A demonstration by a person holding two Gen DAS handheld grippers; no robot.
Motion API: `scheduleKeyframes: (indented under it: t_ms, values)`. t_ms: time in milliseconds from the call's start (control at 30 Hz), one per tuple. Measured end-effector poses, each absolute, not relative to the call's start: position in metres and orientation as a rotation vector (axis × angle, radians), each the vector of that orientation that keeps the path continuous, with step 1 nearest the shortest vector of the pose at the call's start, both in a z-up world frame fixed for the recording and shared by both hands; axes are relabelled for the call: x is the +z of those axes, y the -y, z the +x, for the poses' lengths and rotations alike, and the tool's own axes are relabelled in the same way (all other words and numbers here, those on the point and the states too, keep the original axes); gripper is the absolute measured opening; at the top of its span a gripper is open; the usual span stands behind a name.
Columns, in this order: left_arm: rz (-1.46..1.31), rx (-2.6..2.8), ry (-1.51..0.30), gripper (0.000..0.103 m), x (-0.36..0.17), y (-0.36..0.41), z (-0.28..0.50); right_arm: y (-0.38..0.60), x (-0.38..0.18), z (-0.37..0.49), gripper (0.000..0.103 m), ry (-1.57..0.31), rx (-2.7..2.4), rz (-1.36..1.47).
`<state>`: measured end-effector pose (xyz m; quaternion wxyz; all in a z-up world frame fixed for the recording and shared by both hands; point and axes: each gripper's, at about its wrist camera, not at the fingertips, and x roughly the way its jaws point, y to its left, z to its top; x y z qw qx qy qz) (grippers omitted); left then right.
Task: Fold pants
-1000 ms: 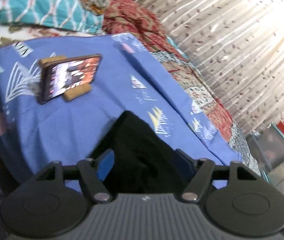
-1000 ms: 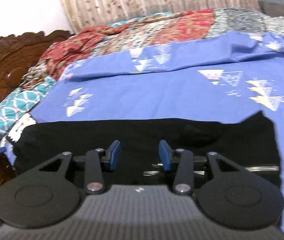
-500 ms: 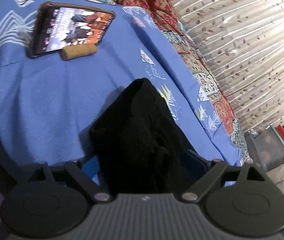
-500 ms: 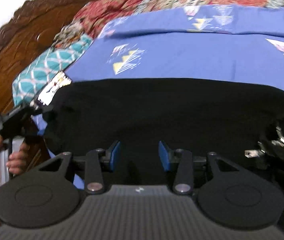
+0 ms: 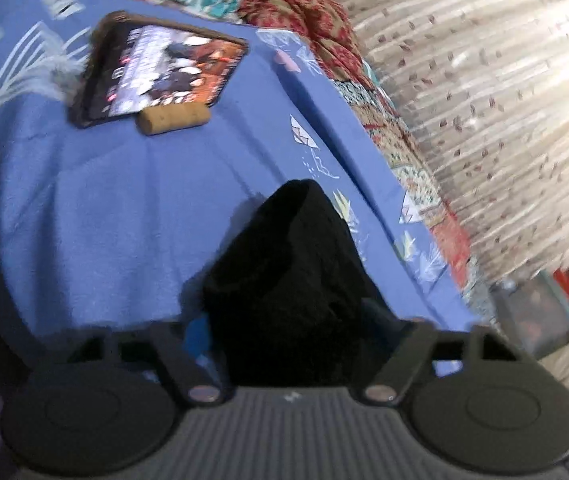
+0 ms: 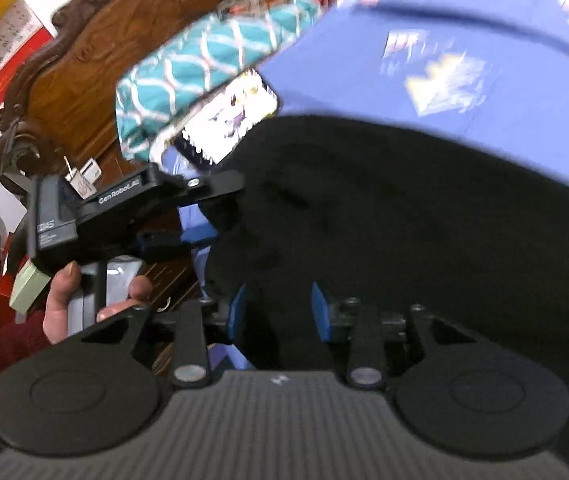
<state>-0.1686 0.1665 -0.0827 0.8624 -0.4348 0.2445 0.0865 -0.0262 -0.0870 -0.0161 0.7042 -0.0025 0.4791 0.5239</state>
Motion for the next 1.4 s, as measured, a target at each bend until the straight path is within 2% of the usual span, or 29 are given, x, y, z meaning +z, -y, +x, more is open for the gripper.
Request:
scheduleKeyframes:
  t_ms: [33,67,100,167,333,533,700,833,967,1067,1233,1400]
  values:
    - [-0.881,0.192,-0.519,0.033,-0.081,-0.165,-0.165,0.076,-0.026,-0.022,0.038,-1.11,1.141,-0.015]
    - [-0.873,0.182,-0.514,0.027,-0.079,-0.163,-0.165,0.069,-0.037,-0.017,0.037,-1.155,1.104,-0.026]
    - [-0.872,0.168,-0.494,0.025,-0.074,-0.161,-0.166,0.066,-0.046,-0.011,0.033,-1.188,1.071,-0.016]
    - [-0.781,0.132,-0.453,0.023,-0.057,-0.148,-0.17,0.071,-0.055,0.002,0.033,-1.236,1.046,0.097]
    - [-0.48,-0.005,-0.411,0.023,-0.018,-0.088,-0.166,0.098,-0.061,0.015,0.033,-1.294,1.026,0.295]
    - [-0.337,-0.109,-0.433,0.023,-0.008,-0.034,-0.155,0.181,-0.061,0.035,0.037,-1.262,0.91,0.605]
    - [-0.208,-0.216,-0.504,0.023,-0.018,0.012,-0.147,0.26,-0.063,0.052,0.053,-1.162,0.784,0.936]
    - [-0.097,-0.281,-0.63,0.026,-0.047,0.038,-0.132,0.262,-0.064,0.043,0.06,-1.158,0.757,0.935]
    - [-0.078,-0.279,-0.635,0.033,-0.047,0.045,-0.135,0.249,-0.071,0.039,0.061,-1.203,0.749,0.85]
    - [-0.069,-0.274,-0.61,0.038,-0.035,0.044,-0.145,0.249,-0.067,0.044,0.073,-1.189,0.775,0.816]
    - [-0.072,-0.298,-0.564,0.046,-0.018,0.031,-0.167,0.241,-0.062,0.048,0.073,-1.161,0.771,0.782]
    - [-0.126,-0.258,-0.566,0.047,-0.012,0.005,-0.178,0.226,-0.069,0.05,0.074,-1.2,0.767,0.76]
